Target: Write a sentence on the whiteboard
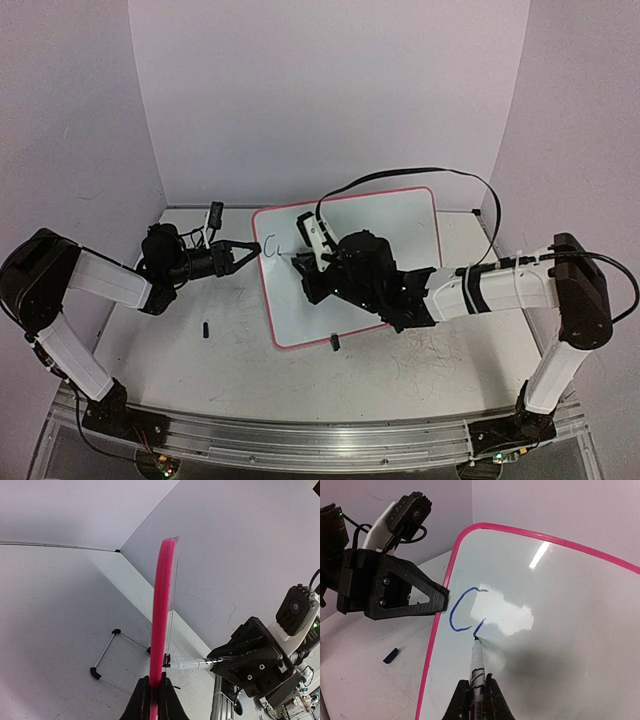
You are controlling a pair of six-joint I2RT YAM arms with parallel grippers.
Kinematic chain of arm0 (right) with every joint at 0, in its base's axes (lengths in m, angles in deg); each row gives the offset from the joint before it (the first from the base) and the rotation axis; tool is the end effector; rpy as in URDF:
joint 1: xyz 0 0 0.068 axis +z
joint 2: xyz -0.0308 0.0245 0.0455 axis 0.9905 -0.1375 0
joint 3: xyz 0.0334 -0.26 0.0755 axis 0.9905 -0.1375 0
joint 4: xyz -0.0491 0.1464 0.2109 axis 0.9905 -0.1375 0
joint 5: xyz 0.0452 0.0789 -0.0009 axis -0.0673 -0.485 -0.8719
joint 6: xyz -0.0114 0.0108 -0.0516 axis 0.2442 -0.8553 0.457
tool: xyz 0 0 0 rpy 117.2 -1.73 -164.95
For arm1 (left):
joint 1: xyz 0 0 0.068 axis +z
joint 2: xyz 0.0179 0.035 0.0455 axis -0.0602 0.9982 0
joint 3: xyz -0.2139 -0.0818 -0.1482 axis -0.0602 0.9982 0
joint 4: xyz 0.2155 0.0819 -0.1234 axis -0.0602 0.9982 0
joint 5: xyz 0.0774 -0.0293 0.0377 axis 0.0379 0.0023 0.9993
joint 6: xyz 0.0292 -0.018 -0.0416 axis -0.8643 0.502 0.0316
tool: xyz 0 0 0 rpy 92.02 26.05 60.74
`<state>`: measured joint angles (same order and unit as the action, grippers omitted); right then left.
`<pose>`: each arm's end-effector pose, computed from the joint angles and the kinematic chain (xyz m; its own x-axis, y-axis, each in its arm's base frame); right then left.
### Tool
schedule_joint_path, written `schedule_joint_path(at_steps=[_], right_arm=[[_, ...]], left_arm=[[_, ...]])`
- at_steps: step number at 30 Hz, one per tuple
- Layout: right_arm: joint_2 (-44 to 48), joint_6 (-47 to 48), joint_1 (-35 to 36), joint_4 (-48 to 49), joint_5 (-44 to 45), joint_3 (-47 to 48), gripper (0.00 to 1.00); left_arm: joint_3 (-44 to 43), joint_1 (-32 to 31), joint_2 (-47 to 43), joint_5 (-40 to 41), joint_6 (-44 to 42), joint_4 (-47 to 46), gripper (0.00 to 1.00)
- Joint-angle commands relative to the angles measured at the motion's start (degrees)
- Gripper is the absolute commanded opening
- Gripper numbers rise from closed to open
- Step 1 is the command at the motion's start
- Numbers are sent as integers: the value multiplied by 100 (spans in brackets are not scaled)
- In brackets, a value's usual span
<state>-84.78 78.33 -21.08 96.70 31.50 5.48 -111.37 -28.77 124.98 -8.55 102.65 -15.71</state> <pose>0.2053 0.3570 0.2531 -0.1298 -0.1564 -0.9791 -0.7701 0.6379 0.0002 0.2690 -0.1538 0.2056 -0.5633 -0.2330 -0.7927 0.7319 0.3045 -0.6096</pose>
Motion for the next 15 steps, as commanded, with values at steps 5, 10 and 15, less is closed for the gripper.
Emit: schedule_joint_path(at_steps=[5, 10, 15], right_arm=[[248, -165, -49, -8, 633, -144, 0], [235, -187, -75, 76, 664, -116, 0], [182, -190, -108, 136, 608, -13, 0]], left_arm=[[-169, -103, 8, -200, 124, -99, 0], [-169, -104, 6, -203, 126, -97, 0], [-167, -107, 5, -199, 124, -95, 0]])
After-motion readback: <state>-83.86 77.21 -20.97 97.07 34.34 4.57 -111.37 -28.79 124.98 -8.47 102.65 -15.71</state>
